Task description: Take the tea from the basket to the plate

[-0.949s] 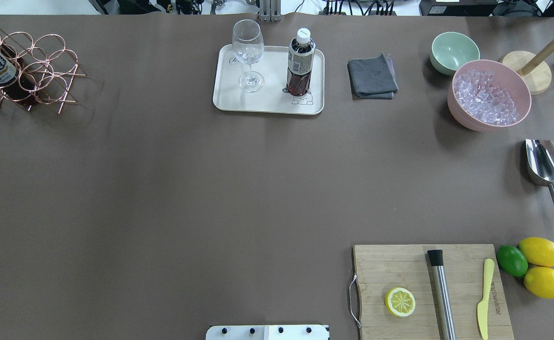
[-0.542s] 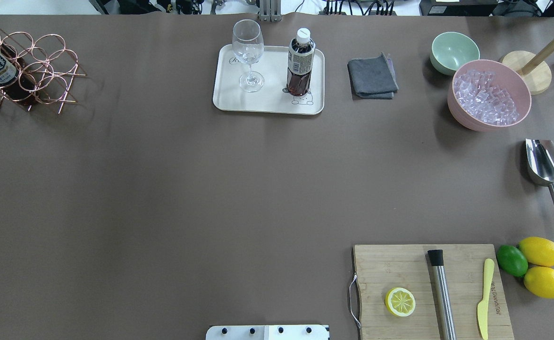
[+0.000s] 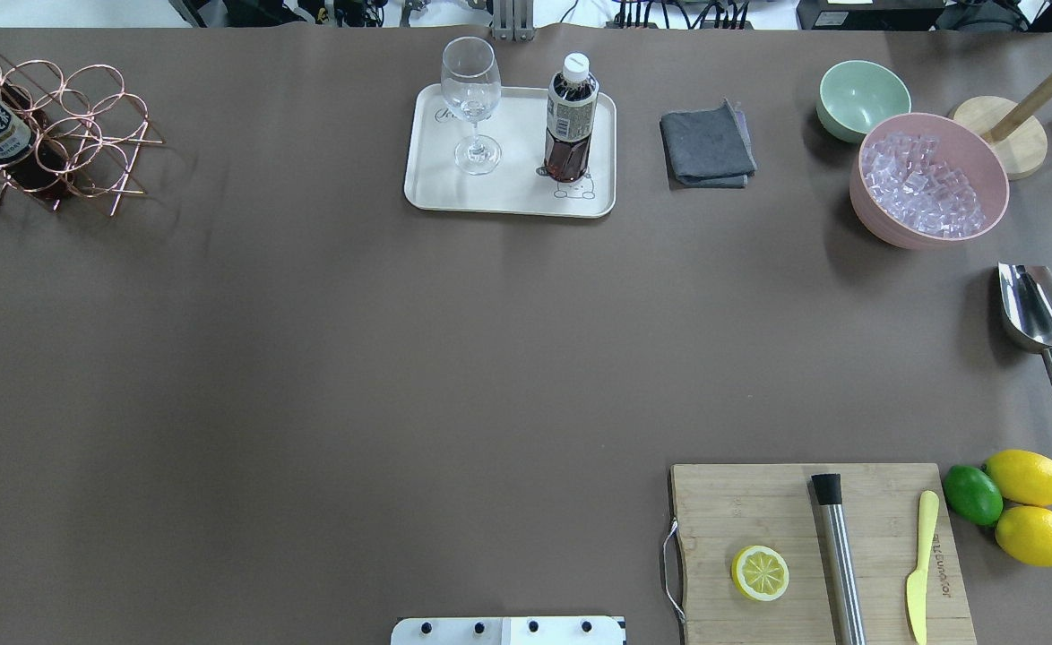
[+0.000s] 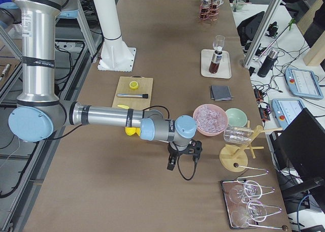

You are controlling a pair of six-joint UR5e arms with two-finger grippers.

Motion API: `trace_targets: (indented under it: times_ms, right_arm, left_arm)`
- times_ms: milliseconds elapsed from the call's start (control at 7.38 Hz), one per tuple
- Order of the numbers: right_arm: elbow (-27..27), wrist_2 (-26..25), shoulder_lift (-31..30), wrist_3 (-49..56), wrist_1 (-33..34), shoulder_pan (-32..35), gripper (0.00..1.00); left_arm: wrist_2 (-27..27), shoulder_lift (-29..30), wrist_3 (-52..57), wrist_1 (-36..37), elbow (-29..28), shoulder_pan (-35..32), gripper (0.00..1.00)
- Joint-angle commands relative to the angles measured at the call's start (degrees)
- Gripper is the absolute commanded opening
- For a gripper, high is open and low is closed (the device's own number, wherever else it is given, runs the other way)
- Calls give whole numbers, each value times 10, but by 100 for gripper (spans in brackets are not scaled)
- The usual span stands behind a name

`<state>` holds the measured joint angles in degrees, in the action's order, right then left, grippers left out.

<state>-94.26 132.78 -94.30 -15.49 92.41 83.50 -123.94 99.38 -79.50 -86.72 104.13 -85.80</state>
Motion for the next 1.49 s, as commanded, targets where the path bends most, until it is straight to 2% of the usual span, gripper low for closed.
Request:
trace_targets:
  times_ms: [0,136,407,678,949,1084,1355]
  right_arm:
    - [-28,4,-17,-6,16,5,100]
    - [-23,0,-16,-5,12,6,100]
    - [-22,1,-15,-5,12,6,100]
    - [-23,0,-17,-5,12,7,100]
    - [-23,1,-16,-2,12,8,100]
    - [-23,1,-16,-2,12,8,100]
    - [-23,2,-16,-1,12,8,100]
  left_arm:
    - [-5,-73,207,2,22,-12,96]
    - [-9,-97,290,3,22,-13,96]
    - [-79,-124,370,-3,10,-27,97]
    - [-205,-132,404,0,-1,-63,97]
    - [-209,-170,455,-29,-2,-72,97]
    - [-201,-170,458,-35,-12,-68,97]
    - [-134,-180,495,-83,-20,-71,97]
